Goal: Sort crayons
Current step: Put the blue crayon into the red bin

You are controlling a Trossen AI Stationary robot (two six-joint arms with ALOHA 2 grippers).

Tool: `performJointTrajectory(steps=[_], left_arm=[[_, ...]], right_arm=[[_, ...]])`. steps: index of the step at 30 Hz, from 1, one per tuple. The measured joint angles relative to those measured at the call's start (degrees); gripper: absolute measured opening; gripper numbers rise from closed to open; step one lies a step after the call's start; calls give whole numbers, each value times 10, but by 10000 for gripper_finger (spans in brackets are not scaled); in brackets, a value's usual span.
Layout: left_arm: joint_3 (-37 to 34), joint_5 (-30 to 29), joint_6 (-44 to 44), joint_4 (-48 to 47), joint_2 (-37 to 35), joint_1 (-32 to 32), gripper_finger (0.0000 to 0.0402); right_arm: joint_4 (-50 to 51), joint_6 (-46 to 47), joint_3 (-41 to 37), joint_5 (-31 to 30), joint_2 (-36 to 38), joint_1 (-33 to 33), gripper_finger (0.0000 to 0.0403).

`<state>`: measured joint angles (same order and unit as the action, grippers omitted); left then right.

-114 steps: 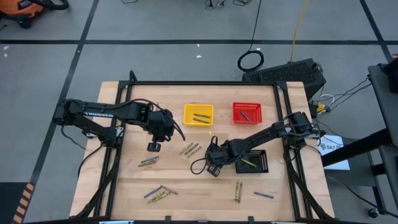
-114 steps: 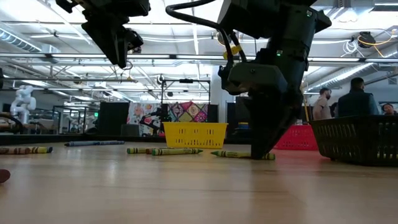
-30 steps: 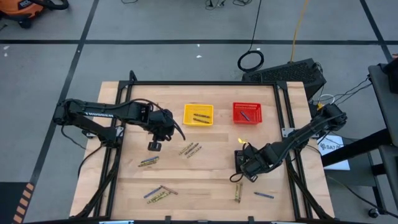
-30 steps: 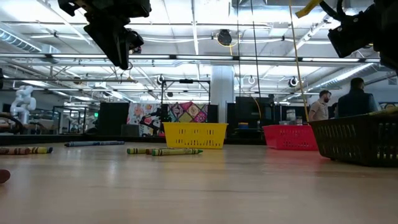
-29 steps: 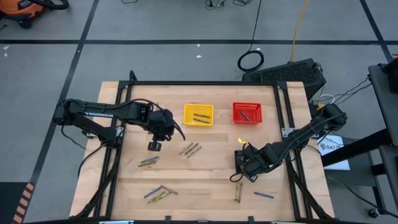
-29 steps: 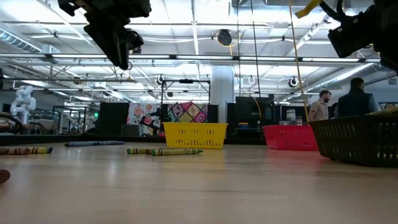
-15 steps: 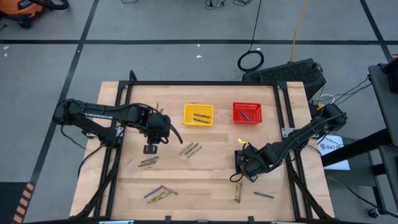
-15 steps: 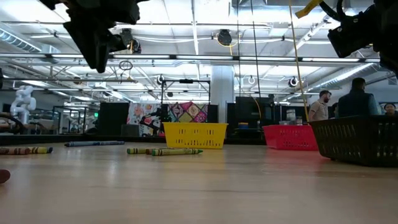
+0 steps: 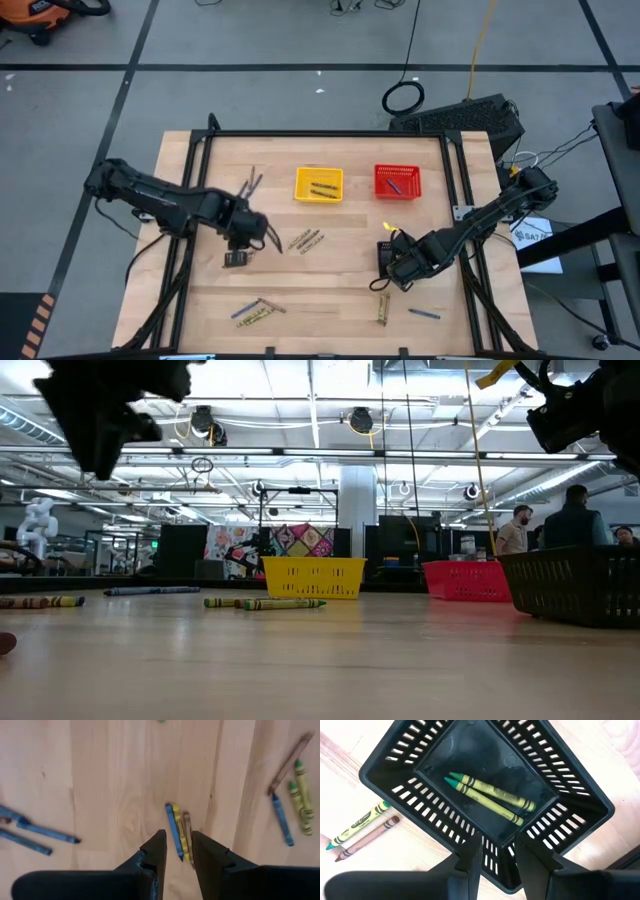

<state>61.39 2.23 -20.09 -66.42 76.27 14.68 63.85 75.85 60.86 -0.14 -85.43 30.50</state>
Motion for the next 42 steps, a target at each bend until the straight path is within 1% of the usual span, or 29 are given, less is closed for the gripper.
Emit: performJointTrajectory(steps=[8,12,15,19,23,28,32,35,42], left_arm=[[-68,-48,-110,59,0,61,86],[-92,-51,-161,74,0,87,86],[-105,-52,-217,95,0,116,86],[-113,-42,-293,140,1,161,86],[-113,-41,-356,185,2,202,86],[-113,-41,-446,215,13,248,86],[-113,-41,-487,216,29,274,86],[-113,-40,-515,216,44,286,86],[-113,-24,-533,261,79,304,86]], right_arm=[[0,-1,0,-3,0,0,103],[-1,0,0,-28,0,0,103],[-2,0,0,-29,0,0,103],[-2,5,0,-29,0,0,103],[-2,32,0,-28,0,0,102],[-2,42,0,-28,0,0,102],[-2,43,0,-31,0,0,102],[-2,56,0,-46,0,2,102],[-3,72,0,-46,0,4,102]])
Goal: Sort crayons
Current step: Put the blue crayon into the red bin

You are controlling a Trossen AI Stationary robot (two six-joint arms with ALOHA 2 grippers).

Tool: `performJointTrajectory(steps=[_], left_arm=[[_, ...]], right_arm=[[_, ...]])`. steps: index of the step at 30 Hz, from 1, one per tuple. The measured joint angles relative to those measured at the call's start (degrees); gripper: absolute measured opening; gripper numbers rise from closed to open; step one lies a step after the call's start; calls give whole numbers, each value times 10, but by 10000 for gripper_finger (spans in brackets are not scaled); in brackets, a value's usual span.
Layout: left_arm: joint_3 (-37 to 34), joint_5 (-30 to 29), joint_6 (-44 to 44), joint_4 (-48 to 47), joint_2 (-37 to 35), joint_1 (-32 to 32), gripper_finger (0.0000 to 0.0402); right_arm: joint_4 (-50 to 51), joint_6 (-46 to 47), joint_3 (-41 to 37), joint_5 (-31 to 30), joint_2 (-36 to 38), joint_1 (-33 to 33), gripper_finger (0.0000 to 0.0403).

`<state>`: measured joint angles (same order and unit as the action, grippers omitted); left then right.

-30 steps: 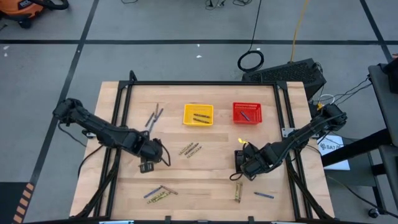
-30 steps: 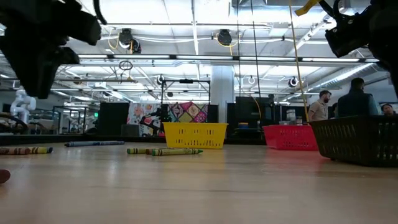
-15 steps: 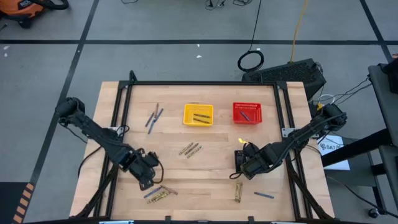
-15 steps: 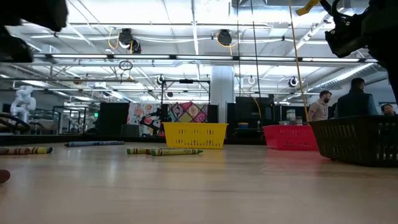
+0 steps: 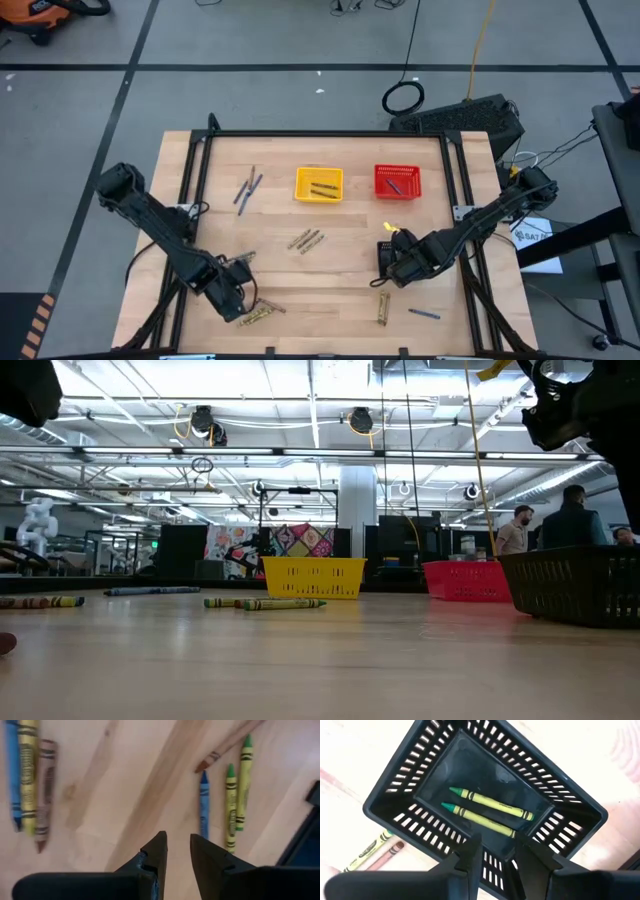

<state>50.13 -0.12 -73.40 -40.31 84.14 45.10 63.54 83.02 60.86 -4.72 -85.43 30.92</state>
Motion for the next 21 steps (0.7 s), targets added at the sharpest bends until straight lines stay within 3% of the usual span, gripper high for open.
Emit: performJointTrajectory(steps=[11,21], left_arm=[[0,-12,-13,40,9,14,86],[0,-4,-43,96,79,23,86]], right_arm=[[-7,21,0,-13,0,27,102],[-21,34,0,-13,0,61,102]])
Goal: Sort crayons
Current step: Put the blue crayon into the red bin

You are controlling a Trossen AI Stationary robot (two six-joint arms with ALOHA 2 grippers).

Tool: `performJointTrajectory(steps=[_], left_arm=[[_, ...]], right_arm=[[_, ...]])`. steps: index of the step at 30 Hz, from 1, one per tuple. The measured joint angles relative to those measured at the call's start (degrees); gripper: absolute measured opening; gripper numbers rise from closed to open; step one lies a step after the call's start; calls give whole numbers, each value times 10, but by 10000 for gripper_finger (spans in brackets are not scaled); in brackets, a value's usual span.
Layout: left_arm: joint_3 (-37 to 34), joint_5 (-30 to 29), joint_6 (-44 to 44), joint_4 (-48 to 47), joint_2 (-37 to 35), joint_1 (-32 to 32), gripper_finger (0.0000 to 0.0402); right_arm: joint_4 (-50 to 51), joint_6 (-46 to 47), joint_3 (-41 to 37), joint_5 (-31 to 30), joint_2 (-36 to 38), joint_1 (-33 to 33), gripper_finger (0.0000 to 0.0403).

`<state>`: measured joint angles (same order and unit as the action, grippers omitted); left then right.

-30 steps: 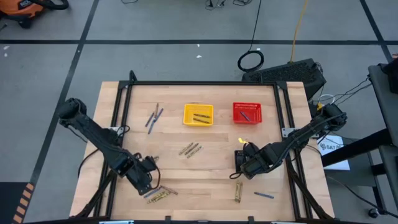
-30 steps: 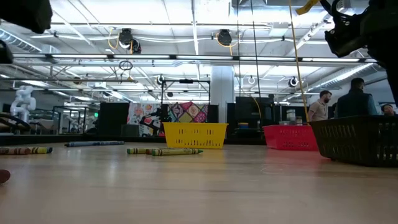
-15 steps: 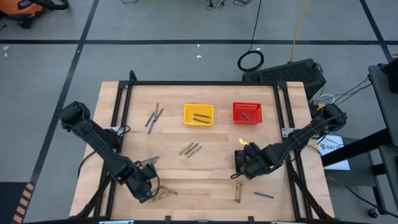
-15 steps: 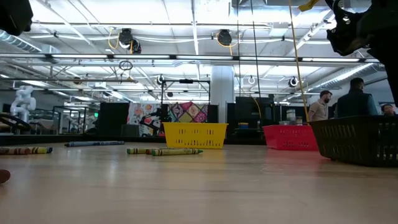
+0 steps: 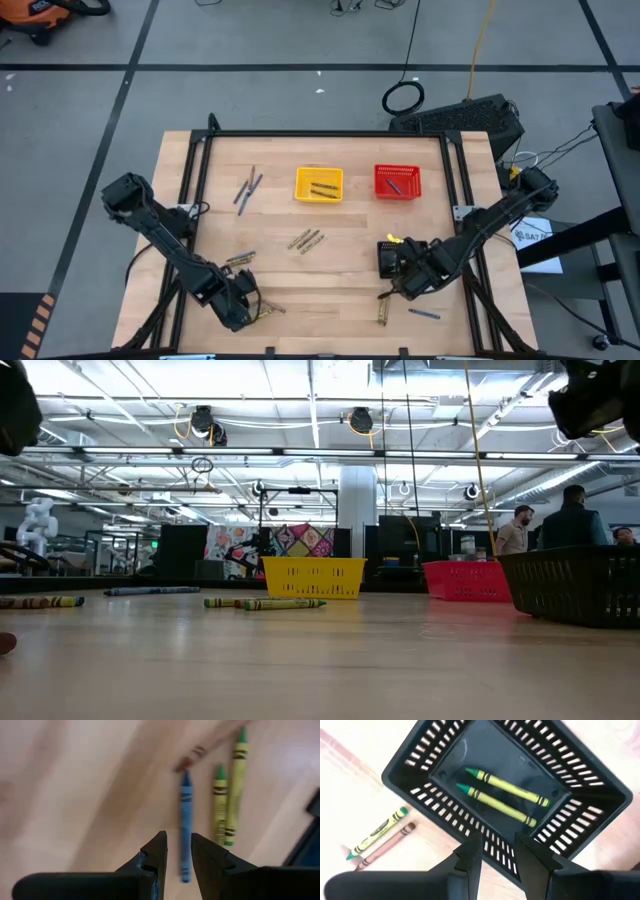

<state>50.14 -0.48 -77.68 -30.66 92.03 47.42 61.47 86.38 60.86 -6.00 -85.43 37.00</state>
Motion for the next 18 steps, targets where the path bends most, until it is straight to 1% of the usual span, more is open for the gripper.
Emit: performJointTrajectory(steps=[4,9,16,18], left_arm=[[2,2,0,48,22,7,86],[13,2,0,43,52,11,86],[18,2,3,38,60,11,86],[28,3,20,34,62,11,86]], right_arm=[[0,13,0,0,0,11,102],[0,18,0,0,0,24,102],[-5,45,0,0,0,40,102],[-4,45,0,0,0,43,102]])
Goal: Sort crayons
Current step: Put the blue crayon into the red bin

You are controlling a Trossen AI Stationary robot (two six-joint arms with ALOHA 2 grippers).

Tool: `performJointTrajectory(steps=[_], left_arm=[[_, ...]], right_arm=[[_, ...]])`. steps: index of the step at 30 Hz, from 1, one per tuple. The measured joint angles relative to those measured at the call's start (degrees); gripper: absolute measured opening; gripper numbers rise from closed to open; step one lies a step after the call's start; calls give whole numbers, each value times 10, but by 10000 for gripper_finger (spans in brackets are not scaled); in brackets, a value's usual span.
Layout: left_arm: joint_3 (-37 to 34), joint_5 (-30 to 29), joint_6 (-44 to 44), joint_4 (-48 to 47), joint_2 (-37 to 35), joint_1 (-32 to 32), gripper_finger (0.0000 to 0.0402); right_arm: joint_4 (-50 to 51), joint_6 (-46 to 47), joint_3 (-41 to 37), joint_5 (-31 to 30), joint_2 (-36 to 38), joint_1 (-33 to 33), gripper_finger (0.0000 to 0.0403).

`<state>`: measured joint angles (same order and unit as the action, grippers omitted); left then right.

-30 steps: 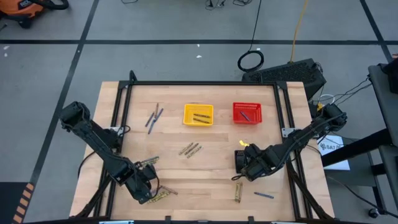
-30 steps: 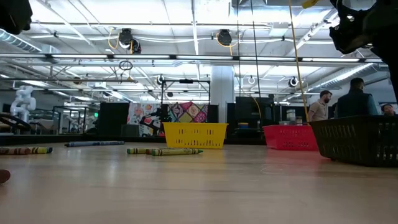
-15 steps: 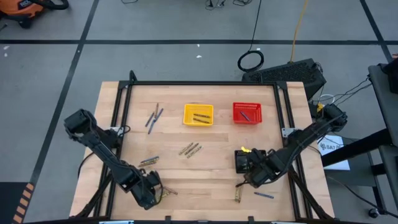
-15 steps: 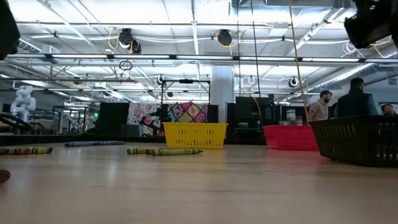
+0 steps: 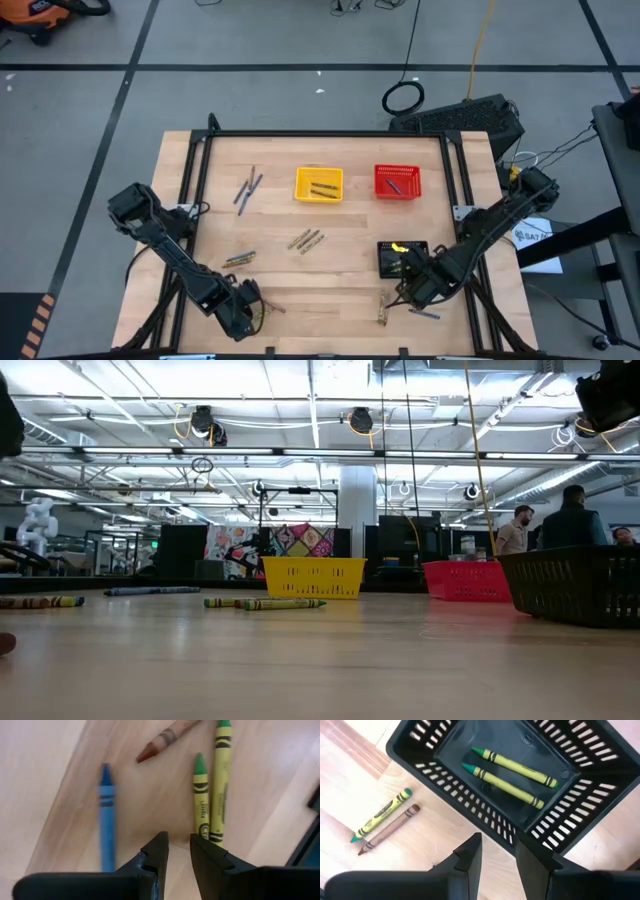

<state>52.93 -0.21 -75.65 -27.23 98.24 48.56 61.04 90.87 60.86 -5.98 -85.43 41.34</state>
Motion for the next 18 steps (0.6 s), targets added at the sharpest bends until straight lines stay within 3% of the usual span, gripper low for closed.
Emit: performJointTrajectory(steps=[3,12,18], left_arm=[[28,1,25,-16,3,0,86],[64,-25,25,-240,1,0,86],[64,-43,43,-256,1,-9,86]], right_arm=[[0,0,0,-1,0,1,102],[-2,0,0,-32,0,0,102],[-1,-3,0,-31,0,0,102]])
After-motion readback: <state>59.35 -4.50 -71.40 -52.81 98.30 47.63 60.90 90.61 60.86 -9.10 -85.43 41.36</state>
